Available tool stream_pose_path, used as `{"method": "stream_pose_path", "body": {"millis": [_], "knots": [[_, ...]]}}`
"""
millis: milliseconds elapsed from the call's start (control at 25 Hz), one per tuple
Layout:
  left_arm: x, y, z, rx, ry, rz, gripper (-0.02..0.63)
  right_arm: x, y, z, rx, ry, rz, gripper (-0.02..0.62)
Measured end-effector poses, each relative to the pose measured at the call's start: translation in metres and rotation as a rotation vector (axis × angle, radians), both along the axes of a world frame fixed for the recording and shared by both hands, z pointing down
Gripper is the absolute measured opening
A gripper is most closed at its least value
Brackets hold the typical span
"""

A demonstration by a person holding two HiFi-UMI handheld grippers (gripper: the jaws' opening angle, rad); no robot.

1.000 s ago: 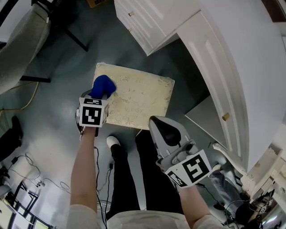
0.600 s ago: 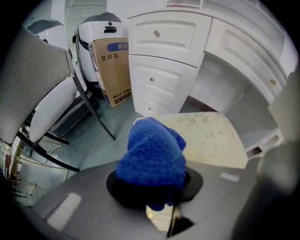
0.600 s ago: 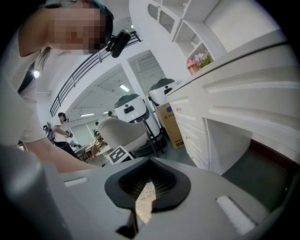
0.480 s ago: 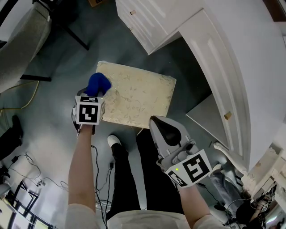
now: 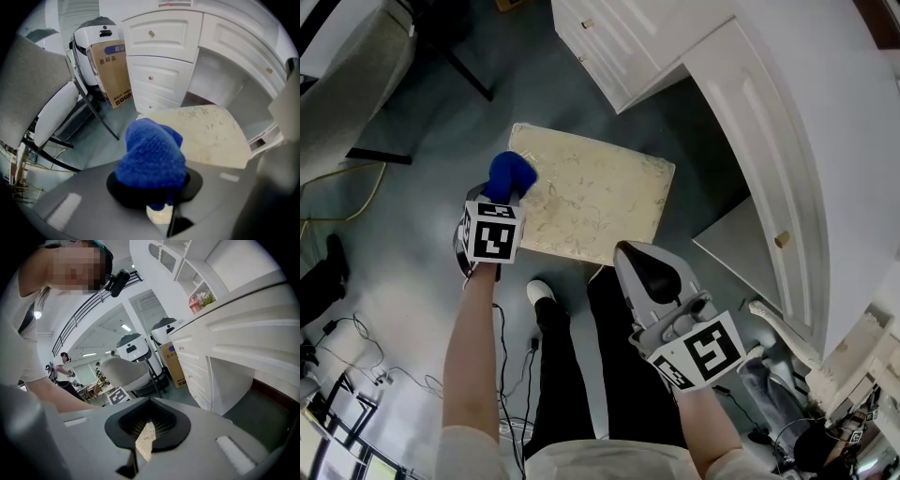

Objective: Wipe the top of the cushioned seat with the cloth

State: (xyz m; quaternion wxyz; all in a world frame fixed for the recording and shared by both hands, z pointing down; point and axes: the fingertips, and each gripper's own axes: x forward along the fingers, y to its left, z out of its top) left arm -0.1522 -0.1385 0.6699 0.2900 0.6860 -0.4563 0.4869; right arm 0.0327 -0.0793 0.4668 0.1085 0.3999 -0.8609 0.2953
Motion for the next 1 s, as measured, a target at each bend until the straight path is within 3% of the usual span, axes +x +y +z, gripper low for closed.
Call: {"method": "stream_pose_path", "body": {"millis": [680,1000], "knots": [[-0.010,0.058,0.002,-0.025,0.002,-0.038,0.071,0.000,0.028,-0.005,0.008,-0.015,-0.002,-0.002],[0.002,0.065,0.001,-0.055,-0.032,0.030,0.069,0.007,0.033,-0.007,0.011,-0.018,0.017,-0.002]]}}
